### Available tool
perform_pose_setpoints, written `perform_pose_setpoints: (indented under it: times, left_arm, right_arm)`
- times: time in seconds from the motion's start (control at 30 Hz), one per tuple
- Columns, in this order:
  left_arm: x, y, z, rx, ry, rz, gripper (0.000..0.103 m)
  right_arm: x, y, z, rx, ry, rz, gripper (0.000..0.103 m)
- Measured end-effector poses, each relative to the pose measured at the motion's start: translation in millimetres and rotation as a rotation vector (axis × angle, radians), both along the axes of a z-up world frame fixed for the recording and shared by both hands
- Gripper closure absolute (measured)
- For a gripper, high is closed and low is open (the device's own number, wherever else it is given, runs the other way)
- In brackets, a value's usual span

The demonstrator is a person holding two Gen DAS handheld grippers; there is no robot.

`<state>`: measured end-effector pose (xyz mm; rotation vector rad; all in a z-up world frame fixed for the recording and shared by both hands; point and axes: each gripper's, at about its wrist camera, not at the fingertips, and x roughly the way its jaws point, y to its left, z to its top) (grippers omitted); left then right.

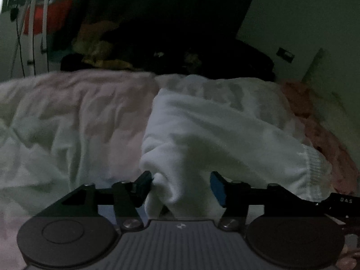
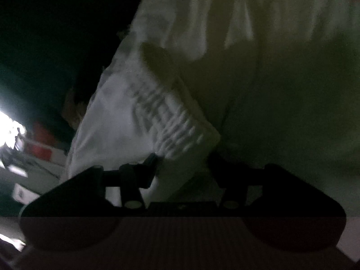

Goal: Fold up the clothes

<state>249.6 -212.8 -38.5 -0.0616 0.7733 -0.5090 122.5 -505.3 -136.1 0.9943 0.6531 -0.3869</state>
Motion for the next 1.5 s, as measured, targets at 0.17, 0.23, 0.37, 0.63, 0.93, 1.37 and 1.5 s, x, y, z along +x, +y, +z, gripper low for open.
perform_pose_setpoints:
  times: [0.17, 0.23, 0.37, 0.63, 0.93, 1.37, 1.5]
  left_arm:
    - [-48, -1, 48, 0.007, -0.077, -0.035, 0.04]
    - [-70, 0, 69, 0.009, -0.113, -0.05, 0.037]
    - [-117, 5, 109, 0.019, -0.184, -0.068, 0.026]
    - [-211, 37, 168, 0.052, -0.323, -0.069, 0.0]
    - [-307, 97, 191, -0.018, -0.446, -0.031, 0.0]
    - [-326, 131, 147, -0.012, -0.472, 0.027, 0.0]
    - [-312, 135, 134, -0.018, -0.462, 0.049, 0.0]
  right_arm:
    - [-27, 19, 54, -0.15, -0.004, 0.051, 0.049]
    - [-45, 27, 73, -0.196, -0.033, 0.078, 0.049]
    - [-71, 45, 111, -0.288, -0.091, 0.131, 0.044]
    - [-133, 103, 179, -0.486, -0.208, 0.237, 0.003]
    - [-201, 165, 200, -0.614, -0.325, 0.222, 0.0]
    - [-206, 223, 160, -0.79, -0.374, 0.233, 0.0]
    - [-193, 225, 145, -0.815, -0.339, 0.236, 0.0]
